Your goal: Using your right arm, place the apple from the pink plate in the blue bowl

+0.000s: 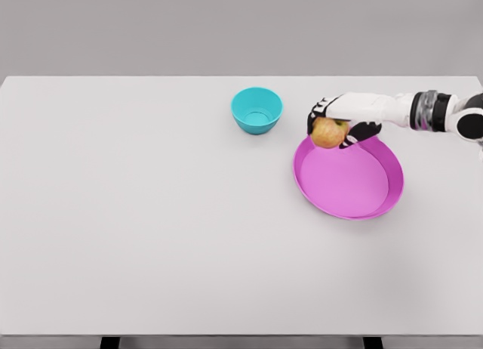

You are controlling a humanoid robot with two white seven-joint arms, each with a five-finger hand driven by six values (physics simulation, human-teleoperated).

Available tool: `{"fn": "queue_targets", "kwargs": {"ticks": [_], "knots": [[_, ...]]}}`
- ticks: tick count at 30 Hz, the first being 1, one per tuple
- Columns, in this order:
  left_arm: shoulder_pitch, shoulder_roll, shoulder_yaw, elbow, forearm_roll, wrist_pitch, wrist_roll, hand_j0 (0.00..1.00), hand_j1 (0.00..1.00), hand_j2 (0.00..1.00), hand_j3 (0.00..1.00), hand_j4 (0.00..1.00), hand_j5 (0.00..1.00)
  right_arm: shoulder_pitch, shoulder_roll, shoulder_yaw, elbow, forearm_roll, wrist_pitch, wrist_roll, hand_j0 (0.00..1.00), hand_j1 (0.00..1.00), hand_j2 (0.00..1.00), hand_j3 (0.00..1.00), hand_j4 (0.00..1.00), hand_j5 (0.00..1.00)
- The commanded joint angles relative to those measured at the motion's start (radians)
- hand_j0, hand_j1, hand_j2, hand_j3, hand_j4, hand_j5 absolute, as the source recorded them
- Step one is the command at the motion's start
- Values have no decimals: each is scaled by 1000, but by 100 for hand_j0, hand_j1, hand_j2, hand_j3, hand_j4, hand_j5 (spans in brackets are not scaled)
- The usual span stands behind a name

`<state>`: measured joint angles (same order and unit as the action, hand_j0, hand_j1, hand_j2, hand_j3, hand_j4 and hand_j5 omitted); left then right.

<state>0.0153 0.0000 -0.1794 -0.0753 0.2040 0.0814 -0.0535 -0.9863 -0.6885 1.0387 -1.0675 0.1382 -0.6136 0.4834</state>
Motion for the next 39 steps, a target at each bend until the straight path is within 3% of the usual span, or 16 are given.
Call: {"fn": "queue_targets", "kwargs": {"ticks": [1, 6, 20, 32, 39], "knots": [[0, 0, 0, 0, 0, 0, 0, 100, 100, 100, 100, 100, 100, 0, 41, -17, 27, -8, 3, 4, 27, 27, 27, 27, 27, 27], [0, 0, 0, 0, 0, 0, 0, 100, 100, 100, 100, 100, 100, -22, 130, -40, 78, 18, 3, 15, 28, 28, 28, 28, 28, 28], [0, 0, 0, 0, 0, 0, 0, 100, 100, 100, 100, 100, 100, -144, 391, -86, 359, 113, 3, 12, 28, 28, 28, 28, 28, 28], [0, 0, 0, 0, 0, 0, 0, 100, 100, 100, 100, 100, 100, -184, 478, -88, 506, 172, 3, 1, 28, 28, 28, 28, 28, 28], [-2, 0, 0, 0, 0, 0, 0, 100, 100, 100, 100, 100, 100, -183, 477, -103, 508, 205, 3, -5, 30, 30, 30, 30, 30, 30]]}}
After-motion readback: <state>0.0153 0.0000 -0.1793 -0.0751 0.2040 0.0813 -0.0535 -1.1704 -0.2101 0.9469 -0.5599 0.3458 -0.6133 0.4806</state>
